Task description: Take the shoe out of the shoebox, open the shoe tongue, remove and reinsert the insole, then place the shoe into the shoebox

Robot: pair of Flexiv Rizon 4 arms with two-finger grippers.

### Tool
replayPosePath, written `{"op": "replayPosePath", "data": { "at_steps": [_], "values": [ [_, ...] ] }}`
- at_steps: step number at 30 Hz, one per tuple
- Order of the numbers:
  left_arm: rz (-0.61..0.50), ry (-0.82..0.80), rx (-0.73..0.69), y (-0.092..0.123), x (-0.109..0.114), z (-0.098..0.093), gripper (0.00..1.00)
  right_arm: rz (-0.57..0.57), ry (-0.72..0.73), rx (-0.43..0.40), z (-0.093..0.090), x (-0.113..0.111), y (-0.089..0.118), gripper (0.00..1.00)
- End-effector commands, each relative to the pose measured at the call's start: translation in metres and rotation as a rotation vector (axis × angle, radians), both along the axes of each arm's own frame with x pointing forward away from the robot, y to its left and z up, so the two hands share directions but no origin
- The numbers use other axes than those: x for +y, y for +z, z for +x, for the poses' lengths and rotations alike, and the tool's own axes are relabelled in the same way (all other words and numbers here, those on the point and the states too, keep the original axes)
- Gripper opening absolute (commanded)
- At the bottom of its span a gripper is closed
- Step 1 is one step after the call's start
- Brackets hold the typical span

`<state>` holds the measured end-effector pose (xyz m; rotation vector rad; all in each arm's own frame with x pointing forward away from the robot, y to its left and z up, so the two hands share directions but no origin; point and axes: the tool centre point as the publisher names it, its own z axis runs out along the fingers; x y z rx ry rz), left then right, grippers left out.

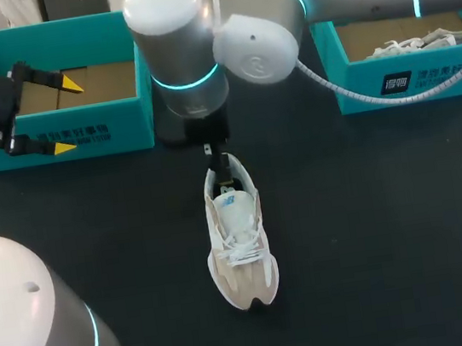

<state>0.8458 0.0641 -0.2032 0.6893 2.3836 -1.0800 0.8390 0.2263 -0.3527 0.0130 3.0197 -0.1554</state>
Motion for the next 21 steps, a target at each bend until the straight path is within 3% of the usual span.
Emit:
{"op": "replayPosePath", "data": {
  "at_steps": [1, 2, 3, 4, 6, 7, 16, 21],
  "values": [
    [0.003, 0.000, 0.001, 0.001, 0.000, 0.000, 1.00, -0.001, 0.000, 0.041, 0.005, 0.001, -0.023, 1.00],
    [0.003, 0.000, 0.001, 0.001, 0.000, 0.000, 1.00, -0.002, 0.002, 0.042, 0.005, 0.001, -0.025, 1.00],
    [0.003, 0.000, 0.001, 0.001, 0.000, 0.000, 1.00, -0.001, 0.001, 0.042, 0.005, 0.000, -0.026, 0.80],
    [0.003, 0.000, 0.001, 0.001, 0.000, 0.000, 1.00, -0.001, 0.000, 0.043, 0.005, 0.000, -0.026, 0.49],
    [0.003, 0.000, 0.001, 0.001, 0.000, 0.000, 1.00, -0.005, 0.007, 0.039, 0.005, 0.000, -0.026, 0.11],
    [0.003, 0.000, 0.001, 0.001, 0.000, 0.000, 1.00, -0.019, 0.006, 0.036, 0.006, -0.001, -0.027, 0.00],
    [0.003, 0.000, 0.001, 0.001, 0.000, 0.000, 1.00, -0.064, -0.060, -0.025, 0.013, -0.006, -0.026, 0.00],
    [0.003, 0.000, 0.001, 0.001, 0.000, 0.000, 1.00, -0.064, -0.087, -0.022, 0.015, -0.007, -0.008, 0.00]
  ]
}}
